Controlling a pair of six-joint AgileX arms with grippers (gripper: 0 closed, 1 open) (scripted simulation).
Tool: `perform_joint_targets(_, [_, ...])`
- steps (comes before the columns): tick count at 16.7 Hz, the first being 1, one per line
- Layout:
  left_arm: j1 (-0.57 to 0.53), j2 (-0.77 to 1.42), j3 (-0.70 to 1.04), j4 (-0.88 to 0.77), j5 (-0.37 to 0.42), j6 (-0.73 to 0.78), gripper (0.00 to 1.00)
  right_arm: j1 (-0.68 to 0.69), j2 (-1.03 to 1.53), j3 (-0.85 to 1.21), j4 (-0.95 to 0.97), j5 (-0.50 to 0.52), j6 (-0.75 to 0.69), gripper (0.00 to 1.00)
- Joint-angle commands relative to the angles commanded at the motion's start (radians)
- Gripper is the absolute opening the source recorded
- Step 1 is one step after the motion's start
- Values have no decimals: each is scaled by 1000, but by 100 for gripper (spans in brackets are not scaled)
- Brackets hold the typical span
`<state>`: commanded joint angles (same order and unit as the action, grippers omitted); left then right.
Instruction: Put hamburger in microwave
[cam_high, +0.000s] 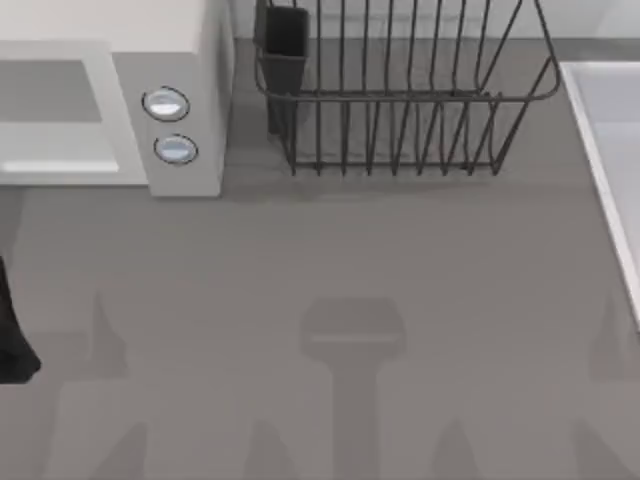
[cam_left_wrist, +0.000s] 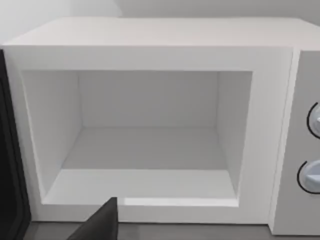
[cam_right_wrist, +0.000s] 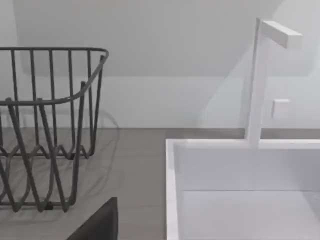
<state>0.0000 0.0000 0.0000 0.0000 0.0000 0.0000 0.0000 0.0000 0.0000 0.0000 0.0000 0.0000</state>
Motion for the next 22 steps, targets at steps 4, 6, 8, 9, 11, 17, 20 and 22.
perform_joint_targets(4, [4,32,28,-23,2,31,100,0,0,0,0,0,0,100])
perform_joint_targets(6, [14,106,90,-73,3,103,100,0,0,0,0,0,0,100])
perform_joint_targets(8, [31,223,178,-146,4,209,100,0,0,0,0,0,0,100])
perform_joint_targets(9, [41,297,230,-189,4,272,100,0,0,0,0,0,0,100])
perform_joint_targets(11, [64,476,342,-285,3,415,100,0,0,0,0,0,0,100])
perform_joint_targets(17, [139,1096,699,-613,-3,876,100,0,0,0,0,0,0,100])
perform_joint_targets(20, [171,1347,863,-760,-5,1082,100,0,0,0,0,0,0,100])
perform_joint_targets(22, [191,1493,960,-840,-5,1200,100,0,0,0,0,0,0,100])
